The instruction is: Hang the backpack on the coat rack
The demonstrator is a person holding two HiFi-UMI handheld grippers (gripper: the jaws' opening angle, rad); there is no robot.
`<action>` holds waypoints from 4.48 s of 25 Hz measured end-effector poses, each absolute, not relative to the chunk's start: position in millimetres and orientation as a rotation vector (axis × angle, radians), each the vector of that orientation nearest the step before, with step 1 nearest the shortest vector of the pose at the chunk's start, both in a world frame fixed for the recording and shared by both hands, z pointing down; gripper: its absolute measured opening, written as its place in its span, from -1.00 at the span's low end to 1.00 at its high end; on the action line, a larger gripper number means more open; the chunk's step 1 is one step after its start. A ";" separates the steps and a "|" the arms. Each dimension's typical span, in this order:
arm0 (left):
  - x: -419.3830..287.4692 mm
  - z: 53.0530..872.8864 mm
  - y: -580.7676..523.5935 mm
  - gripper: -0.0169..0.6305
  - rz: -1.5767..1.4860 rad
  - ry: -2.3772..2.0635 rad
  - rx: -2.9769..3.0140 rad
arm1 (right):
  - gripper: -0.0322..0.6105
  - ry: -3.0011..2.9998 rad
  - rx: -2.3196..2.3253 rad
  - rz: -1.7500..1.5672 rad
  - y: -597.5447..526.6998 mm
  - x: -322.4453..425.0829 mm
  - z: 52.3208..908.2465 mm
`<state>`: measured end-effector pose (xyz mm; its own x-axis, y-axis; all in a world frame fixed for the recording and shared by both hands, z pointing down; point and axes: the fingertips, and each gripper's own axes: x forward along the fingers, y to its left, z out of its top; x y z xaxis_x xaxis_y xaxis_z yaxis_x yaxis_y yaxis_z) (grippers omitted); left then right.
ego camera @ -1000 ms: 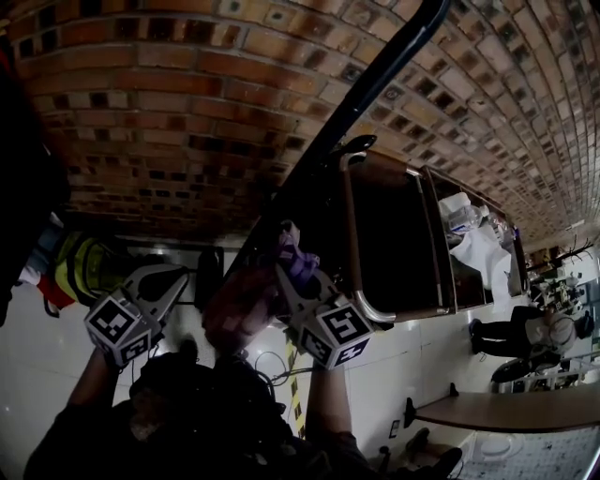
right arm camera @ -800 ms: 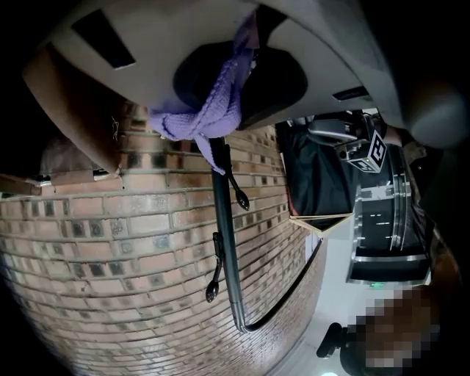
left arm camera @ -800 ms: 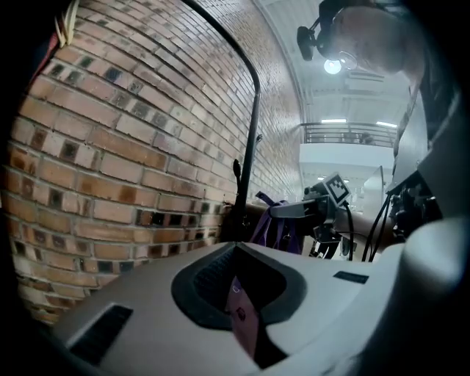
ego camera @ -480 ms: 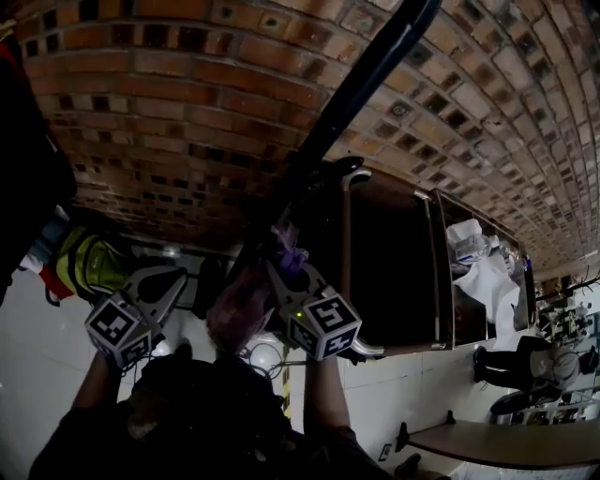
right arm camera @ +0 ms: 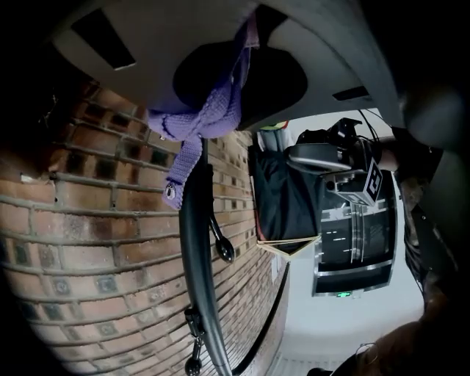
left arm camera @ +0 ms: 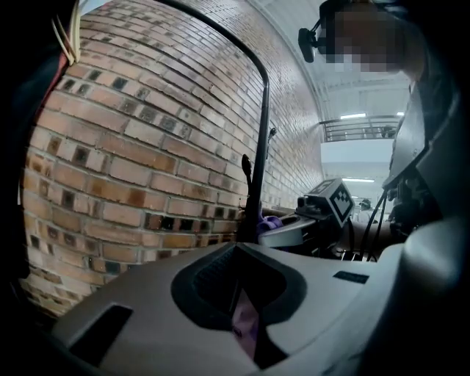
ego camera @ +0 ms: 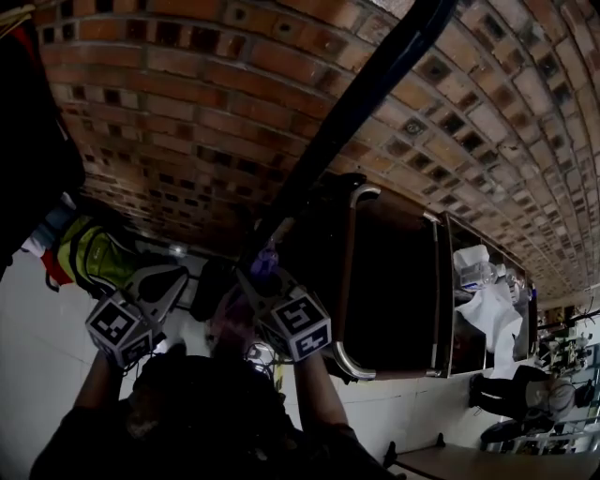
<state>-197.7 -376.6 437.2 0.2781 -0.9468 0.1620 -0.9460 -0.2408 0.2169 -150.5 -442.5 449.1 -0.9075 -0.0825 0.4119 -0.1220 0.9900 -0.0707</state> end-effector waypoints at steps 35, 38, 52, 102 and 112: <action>-192.6 450.5 -335.7 -0.87 0.079 -1.585 2.371 | -0.50 -2.863 0.682 0.364 -435.8 -119.2 532.2; -192.8 451.9 -324.4 -0.87 0.096 -1.557 2.392 | -0.44 -2.844 0.796 0.363 -430.4 -102.1 533.8; -176.5 467.9 -292.9 -0.87 0.179 -1.248 2.530 | -0.42 -2.837 1.224 0.237 -361.2 -35.2 470.9; 6.7 382.7 87.2 -0.87 0.045 -1.558 2.504 | -0.90 -3.089 0.844 0.169 25.7 119.4 370.6; -52.1 378.7 139.5 -0.87 0.030 -1.551 2.472 | -0.90 -3.042 0.832 0.104 71.4 57.2 363.3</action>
<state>-52.1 139.5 378.7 0.4420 -0.8867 0.1352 -0.8913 -0.4173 0.1770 57.2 71.4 363.3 -0.8610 -0.5086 0.0042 -0.5077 0.8589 -0.0669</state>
